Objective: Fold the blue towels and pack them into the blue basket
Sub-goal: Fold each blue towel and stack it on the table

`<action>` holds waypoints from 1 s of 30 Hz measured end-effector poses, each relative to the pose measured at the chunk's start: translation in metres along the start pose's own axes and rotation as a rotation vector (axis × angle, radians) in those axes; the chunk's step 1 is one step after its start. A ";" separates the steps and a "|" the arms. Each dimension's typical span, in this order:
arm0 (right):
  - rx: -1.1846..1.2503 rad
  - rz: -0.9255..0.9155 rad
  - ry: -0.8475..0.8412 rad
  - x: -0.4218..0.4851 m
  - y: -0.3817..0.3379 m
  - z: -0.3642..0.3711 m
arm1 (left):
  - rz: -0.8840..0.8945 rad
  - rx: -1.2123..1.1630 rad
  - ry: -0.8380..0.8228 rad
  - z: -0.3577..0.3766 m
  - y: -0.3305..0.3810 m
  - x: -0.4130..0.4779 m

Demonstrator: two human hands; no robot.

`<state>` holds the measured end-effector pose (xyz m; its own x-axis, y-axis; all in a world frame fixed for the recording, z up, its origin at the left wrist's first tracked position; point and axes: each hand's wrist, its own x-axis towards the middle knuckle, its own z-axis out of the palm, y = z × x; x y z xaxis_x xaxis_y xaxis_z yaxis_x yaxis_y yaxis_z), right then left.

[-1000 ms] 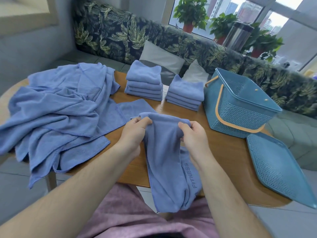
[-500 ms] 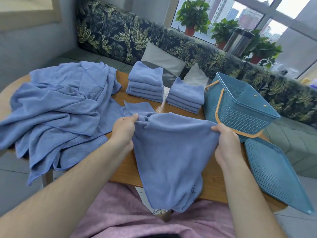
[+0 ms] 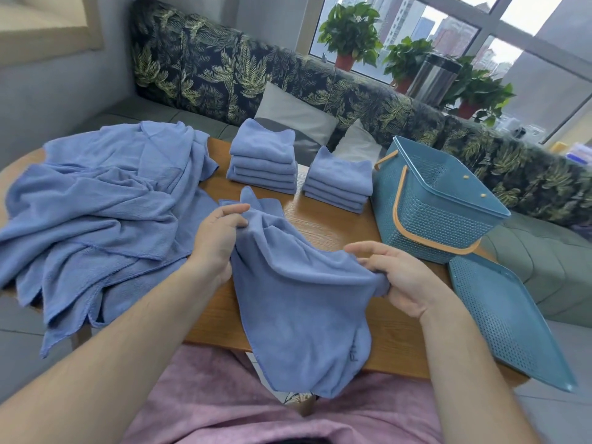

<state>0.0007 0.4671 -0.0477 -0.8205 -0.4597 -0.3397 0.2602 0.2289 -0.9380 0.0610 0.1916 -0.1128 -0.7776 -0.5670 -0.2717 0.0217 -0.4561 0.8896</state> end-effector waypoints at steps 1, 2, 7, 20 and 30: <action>-0.031 0.030 -0.020 -0.001 0.000 0.001 | 0.000 -0.006 -0.012 0.000 0.000 0.000; -0.060 0.054 -0.037 -0.001 0.001 0.002 | 0.003 -0.014 -0.019 0.001 0.000 -0.001; -0.129 -0.002 -0.033 0.004 0.008 0.005 | 0.052 0.006 -0.023 0.002 -0.002 -0.004; 0.104 -0.189 0.138 0.002 -0.005 0.007 | 0.216 0.127 -0.030 0.006 0.000 -0.008; 0.313 -0.503 0.284 -0.018 -0.075 -0.022 | 0.282 0.012 -0.088 0.004 0.084 -0.014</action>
<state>-0.0154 0.4768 0.0303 -0.9719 -0.1913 0.1369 -0.0900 -0.2356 -0.9677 0.0706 0.1642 -0.0331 -0.7935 -0.6083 0.0191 0.2376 -0.2808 0.9299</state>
